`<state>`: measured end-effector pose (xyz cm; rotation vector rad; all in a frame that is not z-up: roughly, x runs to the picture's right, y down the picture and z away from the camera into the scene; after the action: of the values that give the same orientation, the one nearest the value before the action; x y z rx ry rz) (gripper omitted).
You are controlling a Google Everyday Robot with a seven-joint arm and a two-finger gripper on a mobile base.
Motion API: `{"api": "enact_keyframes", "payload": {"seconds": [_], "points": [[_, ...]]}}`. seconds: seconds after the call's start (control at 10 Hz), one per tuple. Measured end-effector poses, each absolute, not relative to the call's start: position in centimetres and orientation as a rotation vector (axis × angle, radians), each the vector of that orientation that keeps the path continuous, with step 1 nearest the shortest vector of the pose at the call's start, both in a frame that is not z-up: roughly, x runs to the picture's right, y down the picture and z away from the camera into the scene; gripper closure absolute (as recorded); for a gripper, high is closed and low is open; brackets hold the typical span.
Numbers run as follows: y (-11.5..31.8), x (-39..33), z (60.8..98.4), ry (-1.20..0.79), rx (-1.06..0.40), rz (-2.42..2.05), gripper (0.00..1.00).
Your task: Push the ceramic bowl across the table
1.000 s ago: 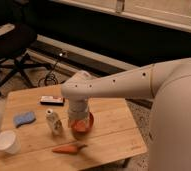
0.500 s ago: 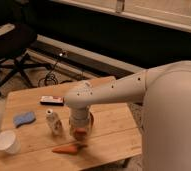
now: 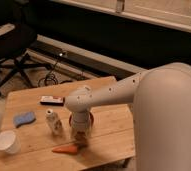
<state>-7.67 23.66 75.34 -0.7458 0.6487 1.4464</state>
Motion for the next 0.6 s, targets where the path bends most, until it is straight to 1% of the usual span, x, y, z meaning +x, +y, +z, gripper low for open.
{"api": "enact_keyframes", "payload": {"seconds": [0.6], "points": [[20.8,-8.4,78.0,0.592,-0.682,1.478,0.35]]}}
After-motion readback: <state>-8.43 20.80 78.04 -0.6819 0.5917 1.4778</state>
